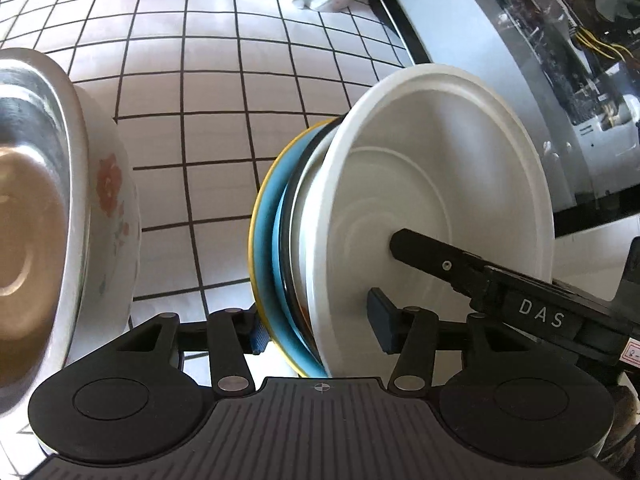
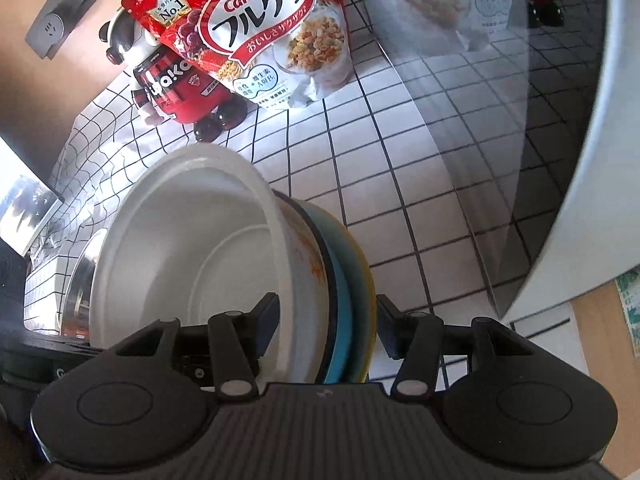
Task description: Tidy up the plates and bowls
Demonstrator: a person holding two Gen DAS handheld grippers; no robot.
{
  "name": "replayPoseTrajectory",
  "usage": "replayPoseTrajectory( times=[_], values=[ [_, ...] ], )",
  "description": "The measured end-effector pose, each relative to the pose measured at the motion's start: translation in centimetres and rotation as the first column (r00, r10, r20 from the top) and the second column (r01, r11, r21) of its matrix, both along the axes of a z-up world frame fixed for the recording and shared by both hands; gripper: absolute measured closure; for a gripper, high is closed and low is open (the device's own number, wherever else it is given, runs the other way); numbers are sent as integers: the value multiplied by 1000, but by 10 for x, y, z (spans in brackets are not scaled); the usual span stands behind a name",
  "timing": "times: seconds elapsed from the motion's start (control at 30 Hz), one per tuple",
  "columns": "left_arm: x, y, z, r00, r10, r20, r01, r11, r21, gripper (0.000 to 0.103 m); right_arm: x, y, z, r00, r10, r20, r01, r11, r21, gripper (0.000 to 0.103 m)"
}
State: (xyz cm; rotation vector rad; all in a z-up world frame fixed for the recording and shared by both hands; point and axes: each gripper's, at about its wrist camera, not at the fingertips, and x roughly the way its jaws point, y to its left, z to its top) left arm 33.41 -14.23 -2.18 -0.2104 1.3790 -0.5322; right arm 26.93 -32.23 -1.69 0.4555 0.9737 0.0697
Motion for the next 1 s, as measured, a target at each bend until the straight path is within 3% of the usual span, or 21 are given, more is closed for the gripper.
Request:
replayPoseTrajectory(
  times=[0.3, 0.43, 0.57, 0.87, 1.0],
  values=[
    [-3, -17, 5, 992, -115, 52, 114, 993, 31, 50, -16, -10, -4, 998, -54, -30, 56, 997, 61, 54],
    [2, -14, 2, 992, -109, 57, 108, 994, 16, 49, -22, -10, -2, 998, -48, -27, 49, 998, 47, 55],
    [9, -8, -4, 996, -92, 11, 92, 996, -9, 49, -22, -7, 0, 999, -48, -20, 49, 998, 39, 55],
    [-3, -19, 15, 973, -203, 112, 186, 972, 141, 52, -16, -14, 5, 996, -89, -6, 89, 996, -24, 56],
    [-1, -11, 21, 965, -212, 154, 189, 970, 150, 52, -15, -14, 2, 996, -88, -11, 88, 996, -13, 56]
  ],
)
